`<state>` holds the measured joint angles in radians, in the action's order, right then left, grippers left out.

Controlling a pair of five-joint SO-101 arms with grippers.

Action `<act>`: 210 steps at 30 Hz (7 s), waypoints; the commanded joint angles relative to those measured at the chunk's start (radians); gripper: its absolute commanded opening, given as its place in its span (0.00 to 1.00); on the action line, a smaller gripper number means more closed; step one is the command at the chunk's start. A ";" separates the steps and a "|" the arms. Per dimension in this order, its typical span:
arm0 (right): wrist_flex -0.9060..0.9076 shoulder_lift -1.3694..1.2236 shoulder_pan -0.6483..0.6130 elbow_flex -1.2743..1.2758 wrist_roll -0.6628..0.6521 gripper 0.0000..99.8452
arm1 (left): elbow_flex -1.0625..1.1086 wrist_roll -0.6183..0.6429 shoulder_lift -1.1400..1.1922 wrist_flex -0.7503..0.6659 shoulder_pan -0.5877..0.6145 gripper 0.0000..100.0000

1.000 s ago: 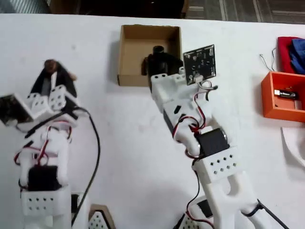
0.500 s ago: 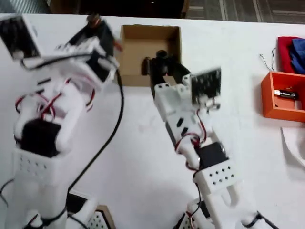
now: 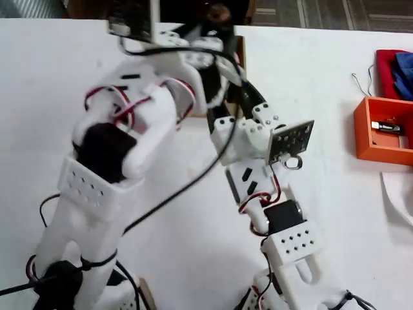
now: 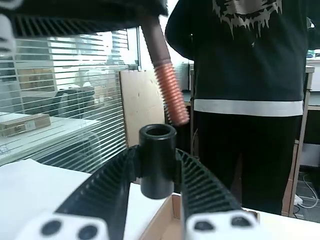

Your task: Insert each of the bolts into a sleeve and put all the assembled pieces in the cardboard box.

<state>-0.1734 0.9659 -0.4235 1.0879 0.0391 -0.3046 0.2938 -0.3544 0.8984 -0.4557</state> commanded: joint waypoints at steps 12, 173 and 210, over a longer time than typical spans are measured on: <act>-0.028 -0.070 0.039 -0.046 -0.226 0.02 | -0.110 -0.071 0.005 0.000 -0.015 0.03; 1.049 -2.233 0.024 -2.480 0.244 0.02 | 1.343 -0.431 -0.005 -0.104 1.086 0.03; 1.038 -2.298 0.016 -2.410 0.245 0.02 | 1.343 -0.431 -0.003 -0.104 1.086 0.03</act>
<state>0.8761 -1.3326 -0.4035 -1.3165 0.2785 1.0395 -0.1404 -0.3452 0.8048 0.6199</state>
